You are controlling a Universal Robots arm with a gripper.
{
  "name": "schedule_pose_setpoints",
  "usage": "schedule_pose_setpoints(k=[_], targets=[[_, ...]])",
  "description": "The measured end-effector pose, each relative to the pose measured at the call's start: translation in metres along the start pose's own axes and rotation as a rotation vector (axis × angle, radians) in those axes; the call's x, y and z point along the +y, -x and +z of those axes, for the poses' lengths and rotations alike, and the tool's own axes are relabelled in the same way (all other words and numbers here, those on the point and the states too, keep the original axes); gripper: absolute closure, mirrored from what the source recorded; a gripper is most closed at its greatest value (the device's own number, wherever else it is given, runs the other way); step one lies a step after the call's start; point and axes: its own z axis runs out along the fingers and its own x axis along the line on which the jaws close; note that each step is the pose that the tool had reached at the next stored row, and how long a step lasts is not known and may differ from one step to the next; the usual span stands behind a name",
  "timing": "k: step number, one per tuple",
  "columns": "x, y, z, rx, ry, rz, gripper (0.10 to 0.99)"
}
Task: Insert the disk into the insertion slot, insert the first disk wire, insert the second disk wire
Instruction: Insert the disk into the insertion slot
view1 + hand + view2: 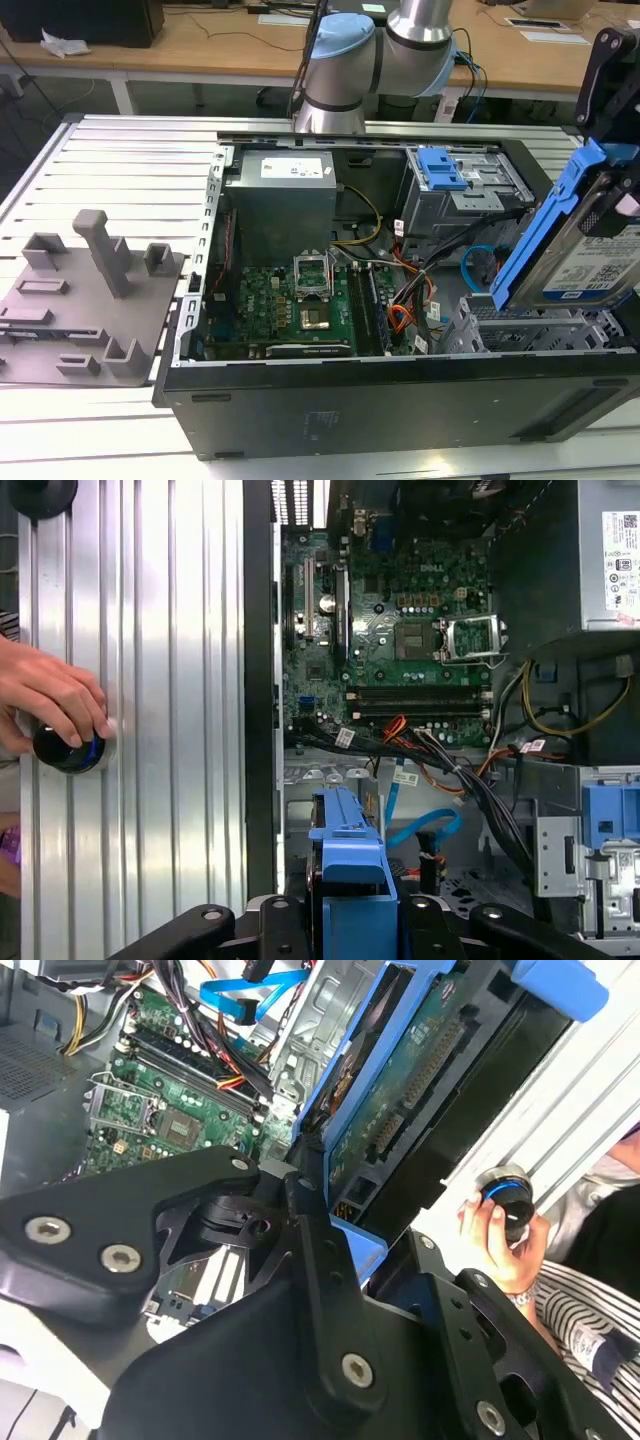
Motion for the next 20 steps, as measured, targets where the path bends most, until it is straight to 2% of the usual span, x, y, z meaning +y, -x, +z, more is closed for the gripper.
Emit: schedule_pose_setpoints(k=[4,12,18,20], targets=[[-0.0001,0.0,0.0026,0.0,0.0,0.0,0.718],[-0.0007,0.0002,0.0174,-0.0003,0.0,0.0,0.718],[-0.0018,0.008,0.0239,-0.0023,0.0,0.0,0.718],[-0.0024,0.0129,0.0275,-0.0038,0.0,0.0,0.718]])
